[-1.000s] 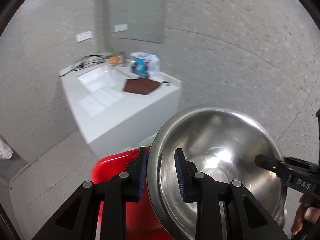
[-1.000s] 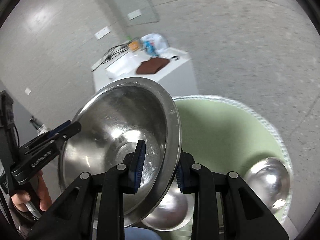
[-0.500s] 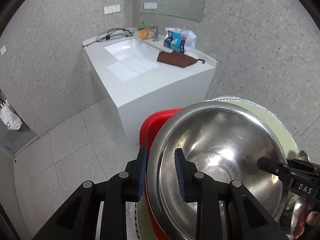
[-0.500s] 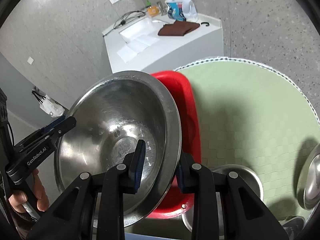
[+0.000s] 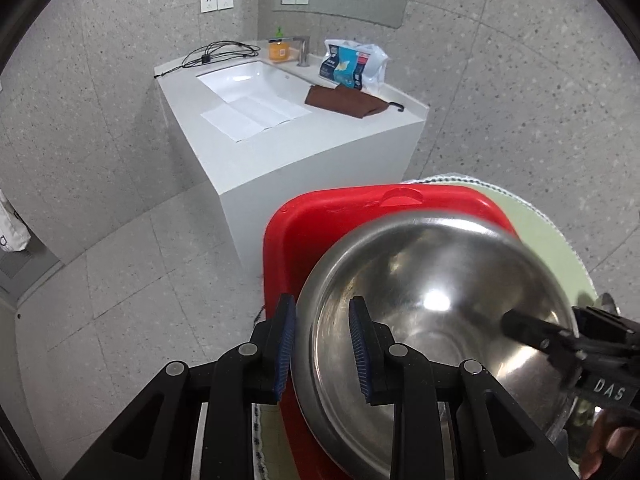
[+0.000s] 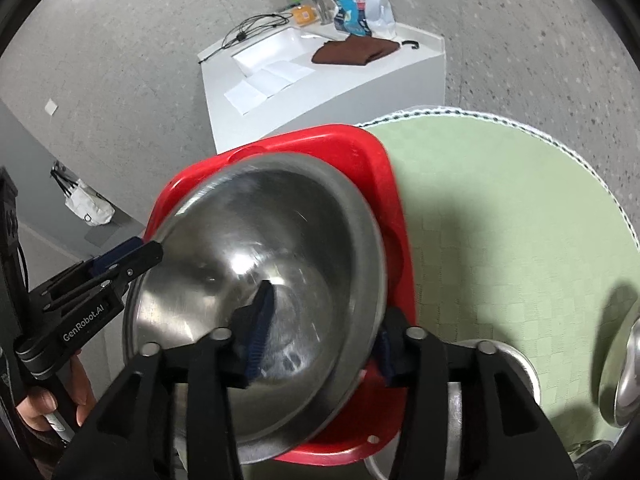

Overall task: Organize plates and bowls
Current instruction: 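Open both tools and release the bowl inside the red basin, then grasp the edge of the light-blue square plate with both tools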

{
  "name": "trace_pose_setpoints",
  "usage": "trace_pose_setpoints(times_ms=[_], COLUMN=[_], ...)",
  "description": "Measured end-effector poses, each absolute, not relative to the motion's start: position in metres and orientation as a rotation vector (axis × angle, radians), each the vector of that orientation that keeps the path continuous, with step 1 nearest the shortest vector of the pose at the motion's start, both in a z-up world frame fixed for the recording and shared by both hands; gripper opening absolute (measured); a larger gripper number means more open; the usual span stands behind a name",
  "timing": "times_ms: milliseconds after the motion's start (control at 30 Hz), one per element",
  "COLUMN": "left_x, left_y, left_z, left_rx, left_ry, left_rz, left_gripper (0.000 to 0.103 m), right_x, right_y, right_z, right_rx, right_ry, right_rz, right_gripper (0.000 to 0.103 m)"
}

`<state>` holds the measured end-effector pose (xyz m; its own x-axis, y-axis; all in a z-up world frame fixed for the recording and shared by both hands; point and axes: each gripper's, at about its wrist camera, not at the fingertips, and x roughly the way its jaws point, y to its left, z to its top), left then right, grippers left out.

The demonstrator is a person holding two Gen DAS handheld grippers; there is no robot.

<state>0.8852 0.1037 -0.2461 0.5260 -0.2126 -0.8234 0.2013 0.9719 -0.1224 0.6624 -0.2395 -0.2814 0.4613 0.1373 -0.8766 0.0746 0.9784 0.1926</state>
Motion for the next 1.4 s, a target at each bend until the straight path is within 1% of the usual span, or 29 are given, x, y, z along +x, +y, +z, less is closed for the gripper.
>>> trace_pose_setpoints(times_ms=[33, 100, 167, 200, 267, 333, 367, 433, 467, 533, 600, 767, 933, 1100, 1300, 1367, 1400], left_x=[0.883, 0.880, 0.870, 0.866, 0.855, 0.836, 0.824, 0.800, 0.787, 0.757, 0.730, 0.656, 0.597, 0.575, 0.558, 0.558, 0.560], left_y=[0.105, 0.106, 0.109, 0.110, 0.109, 0.106, 0.105, 0.103, 0.101, 0.100, 0.098, 0.093, 0.077, 0.058, 0.050, 0.044, 0.043], left_z=[-0.245, -0.244, -0.242, -0.239, -0.231, -0.222, -0.216, -0.209, -0.206, -0.202, -0.203, -0.218, -0.237, -0.248, -0.262, -0.270, -0.274], left_rx=[-0.009, 0.004, 0.004, 0.005, 0.013, 0.018, 0.020, 0.022, 0.022, 0.019, 0.016, -0.005, -0.045, -0.063, -0.046, -0.034, -0.032], left_ry=[0.979, 0.978, 0.966, 0.958, 0.927, 0.880, 0.855, 0.814, 0.797, 0.772, 0.760, 0.773, 0.828, 0.879, 0.921, 0.944, 0.958], left_rz=[-0.247, -0.253, -0.248, -0.243, -0.221, -0.223, -0.231, -0.248, -0.261, -0.277, -0.286, -0.278, -0.259, -0.198, -0.168, -0.164, -0.165], left_gripper=[0.025, 0.027, 0.028, 0.030, 0.038, 0.051, 0.055, 0.069, 0.071, 0.080, 0.084, 0.085, 0.085, 0.085, 0.082, 0.079, 0.075], right_x=[0.662, 0.661, 0.657, 0.654, 0.649, 0.638, 0.630, 0.610, 0.602, 0.576, 0.551, 0.480, 0.429, 0.389, 0.371, 0.371, 0.371], right_y=[-0.237, -0.235, -0.239, -0.241, -0.245, -0.247, -0.249, -0.254, -0.255, -0.259, -0.260, -0.270, -0.276, -0.277, -0.274, -0.272, -0.271], right_z=[-0.281, -0.279, -0.274, -0.271, -0.264, -0.254, -0.248, -0.235, -0.230, -0.218, -0.210, -0.205, -0.215, -0.236, -0.261, -0.269, -0.272], right_rx=[0.214, 0.214, 0.228, 0.232, 0.243, 0.233, 0.236, 0.218, 0.208, 0.186, 0.174, 0.168, 0.132, 0.116, 0.120, 0.129, 0.129], right_ry=[1.095, 1.092, 1.083, 1.075, 1.064, 1.037, 1.022, 0.992, 0.980, 0.949, 0.926, 0.892, 0.916, 0.942, 0.971, 0.987, 0.989], right_rz=[0.042, 0.035, 0.029, 0.019, 0.006, -0.011, -0.017, -0.048, -0.059, -0.082, -0.084, -0.070, -0.049, -0.014, 0.012, 0.025, 0.028], right_gripper=[0.058, 0.060, 0.064, 0.065, 0.069, 0.071, 0.071, 0.071, 0.072, 0.073, 0.076, 0.076, 0.077, 0.077, 0.077, 0.077, 0.077])
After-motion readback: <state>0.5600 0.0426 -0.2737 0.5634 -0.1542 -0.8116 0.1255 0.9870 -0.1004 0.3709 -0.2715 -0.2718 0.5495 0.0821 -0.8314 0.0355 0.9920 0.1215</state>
